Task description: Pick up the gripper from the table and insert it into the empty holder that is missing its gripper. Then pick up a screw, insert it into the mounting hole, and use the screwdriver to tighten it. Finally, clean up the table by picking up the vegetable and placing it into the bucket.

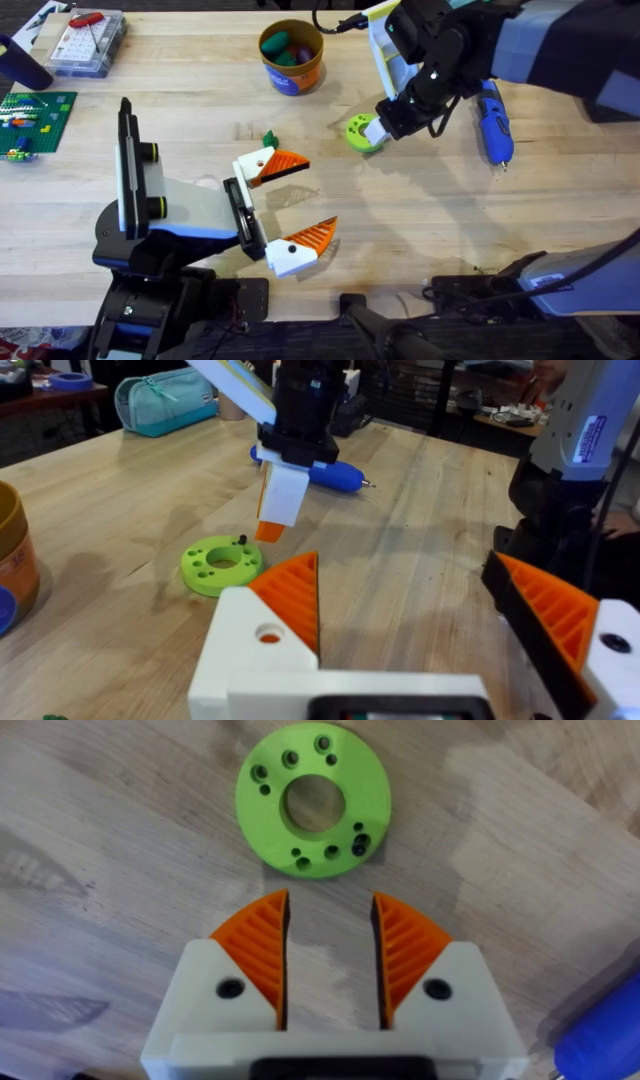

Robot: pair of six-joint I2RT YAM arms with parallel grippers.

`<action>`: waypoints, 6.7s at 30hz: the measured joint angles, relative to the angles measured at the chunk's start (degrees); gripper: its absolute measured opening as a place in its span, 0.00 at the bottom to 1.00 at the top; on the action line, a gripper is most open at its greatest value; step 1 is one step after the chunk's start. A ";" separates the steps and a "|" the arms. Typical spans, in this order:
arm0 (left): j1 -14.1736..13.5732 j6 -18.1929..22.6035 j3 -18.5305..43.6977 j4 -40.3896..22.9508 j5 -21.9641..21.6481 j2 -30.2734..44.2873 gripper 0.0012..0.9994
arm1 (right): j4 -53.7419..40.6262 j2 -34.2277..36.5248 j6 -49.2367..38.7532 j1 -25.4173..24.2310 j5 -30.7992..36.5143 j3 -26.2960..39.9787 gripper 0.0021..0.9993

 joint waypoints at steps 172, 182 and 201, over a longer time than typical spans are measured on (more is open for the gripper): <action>0.00 -0.06 0.00 0.10 -0.02 0.00 0.99 | -31.08 -6.82 3.97 -3.12 -1.52 30.25 0.00; 0.00 -0.06 0.00 0.10 -0.02 -0.01 0.99 | -34.07 -6.82 2.34 1.29 -1.54 34.24 0.00; 0.00 -0.06 0.00 0.10 -0.02 -0.01 0.99 | -38.07 4.18 0.21 15.04 -1.94 47.81 0.00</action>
